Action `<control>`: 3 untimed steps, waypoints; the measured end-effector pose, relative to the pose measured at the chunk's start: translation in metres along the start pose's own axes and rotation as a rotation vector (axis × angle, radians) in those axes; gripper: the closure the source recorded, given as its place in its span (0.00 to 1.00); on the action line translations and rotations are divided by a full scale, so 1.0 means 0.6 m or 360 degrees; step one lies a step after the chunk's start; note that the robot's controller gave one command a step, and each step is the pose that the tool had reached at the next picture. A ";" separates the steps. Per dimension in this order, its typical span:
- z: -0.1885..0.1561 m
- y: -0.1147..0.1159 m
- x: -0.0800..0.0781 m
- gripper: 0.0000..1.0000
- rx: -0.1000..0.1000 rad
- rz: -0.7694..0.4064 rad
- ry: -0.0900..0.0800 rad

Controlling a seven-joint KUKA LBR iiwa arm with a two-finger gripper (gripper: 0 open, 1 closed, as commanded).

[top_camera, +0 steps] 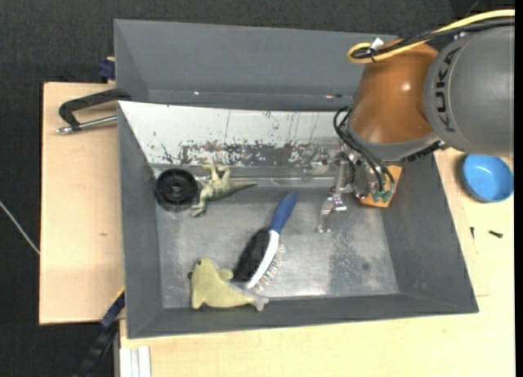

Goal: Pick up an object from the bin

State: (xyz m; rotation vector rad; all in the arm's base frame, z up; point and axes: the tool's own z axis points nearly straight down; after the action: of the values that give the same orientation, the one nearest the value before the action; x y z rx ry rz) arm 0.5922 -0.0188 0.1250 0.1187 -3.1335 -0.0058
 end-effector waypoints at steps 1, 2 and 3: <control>0.087 0.099 -0.009 0.00 0.0010 -0.0294 -0.0016; 0.083 0.102 -0.014 1.00 0.0007 -0.0294 -0.0038; -0.113 0.127 0.000 1.00 0.0008 -0.0309 -0.0031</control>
Offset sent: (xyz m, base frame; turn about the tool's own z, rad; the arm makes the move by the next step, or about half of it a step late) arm -0.0020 0.0600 -0.0550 -0.1857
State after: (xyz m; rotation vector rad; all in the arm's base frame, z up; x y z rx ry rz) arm 0.5866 0.0568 0.1931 0.4241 -3.1270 -0.0003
